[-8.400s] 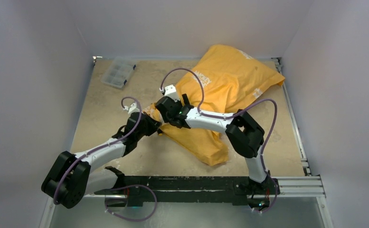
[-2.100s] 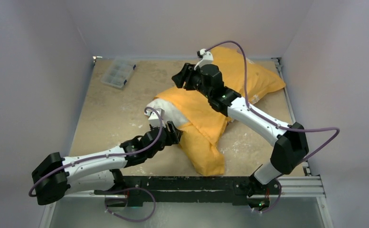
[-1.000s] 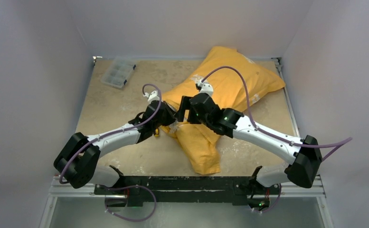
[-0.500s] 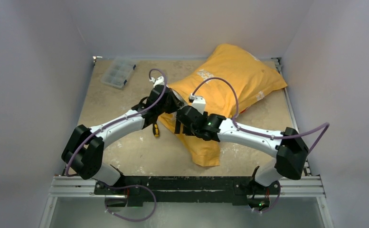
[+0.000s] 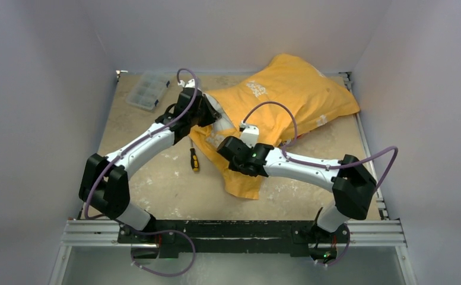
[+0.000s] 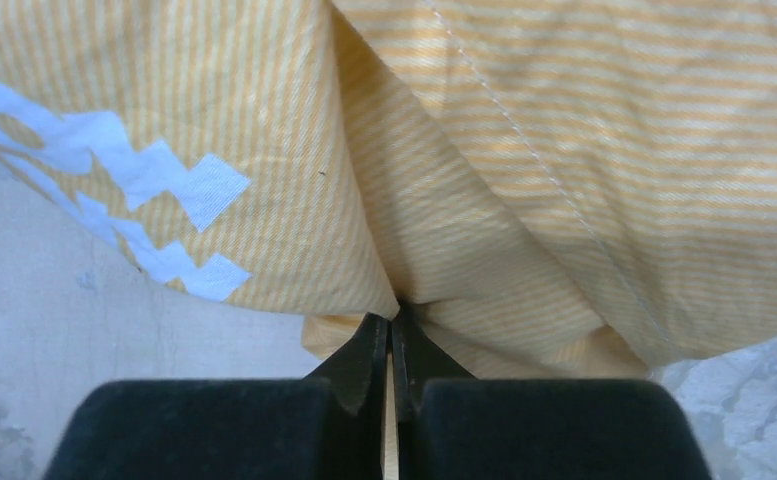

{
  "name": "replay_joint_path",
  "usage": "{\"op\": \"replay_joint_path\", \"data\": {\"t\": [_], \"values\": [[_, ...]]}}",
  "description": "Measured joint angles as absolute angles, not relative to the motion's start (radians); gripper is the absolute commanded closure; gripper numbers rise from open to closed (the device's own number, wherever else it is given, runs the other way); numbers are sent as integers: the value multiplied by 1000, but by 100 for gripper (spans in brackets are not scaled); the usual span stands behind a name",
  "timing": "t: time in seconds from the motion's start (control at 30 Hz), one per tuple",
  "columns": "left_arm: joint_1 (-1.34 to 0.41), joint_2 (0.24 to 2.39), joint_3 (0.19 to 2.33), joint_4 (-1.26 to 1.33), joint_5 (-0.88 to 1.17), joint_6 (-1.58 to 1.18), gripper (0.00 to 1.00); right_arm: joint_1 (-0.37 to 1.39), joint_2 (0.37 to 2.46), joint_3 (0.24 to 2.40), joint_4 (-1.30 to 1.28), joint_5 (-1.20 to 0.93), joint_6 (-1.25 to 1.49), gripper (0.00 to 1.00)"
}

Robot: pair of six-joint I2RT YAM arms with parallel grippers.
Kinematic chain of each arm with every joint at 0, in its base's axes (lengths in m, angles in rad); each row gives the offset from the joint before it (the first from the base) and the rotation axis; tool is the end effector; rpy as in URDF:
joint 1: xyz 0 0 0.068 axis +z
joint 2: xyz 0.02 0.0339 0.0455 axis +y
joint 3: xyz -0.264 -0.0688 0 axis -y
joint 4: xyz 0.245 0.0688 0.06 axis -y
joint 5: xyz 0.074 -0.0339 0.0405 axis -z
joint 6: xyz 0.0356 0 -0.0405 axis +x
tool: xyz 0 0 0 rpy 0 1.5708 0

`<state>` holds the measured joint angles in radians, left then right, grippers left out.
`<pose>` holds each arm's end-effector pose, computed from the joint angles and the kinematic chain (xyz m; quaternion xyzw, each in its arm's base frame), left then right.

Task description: Remove the pillowcase from the pillow

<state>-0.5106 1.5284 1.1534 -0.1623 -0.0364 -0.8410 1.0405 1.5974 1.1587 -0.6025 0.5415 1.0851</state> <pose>0.3085 -0.1713 0.2873 -0.1518 0.8560 -0.2966 0.3953 0.1813 0.2729 0.2375 0.0907 0.9282 0.0948 0.3482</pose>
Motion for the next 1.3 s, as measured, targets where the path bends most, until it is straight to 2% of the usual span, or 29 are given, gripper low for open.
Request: {"op": "replay_joint_path", "data": {"t": [0.27, 0.73, 1.07, 1.2, 1.3], "values": [[-444, 1571, 1234, -228, 15, -810, 100, 1040, 1582, 1153, -567, 542, 1094, 100], [-238, 1744, 1522, -325, 143, -788, 100, 1040, 1447, 1092, -546, 532, 1135, 100], [-104, 1848, 1682, -376, 209, -752, 100, 1015, 1265, 1032, -569, 510, 1174, 100], [-52, 1855, 1668, -346, 215, -739, 100, 1010, 1271, 1026, -562, 505, 1131, 85], [-58, 1818, 1581, -297, 214, -739, 100, 1010, 1301, 1039, -532, 495, 1073, 65]]}}
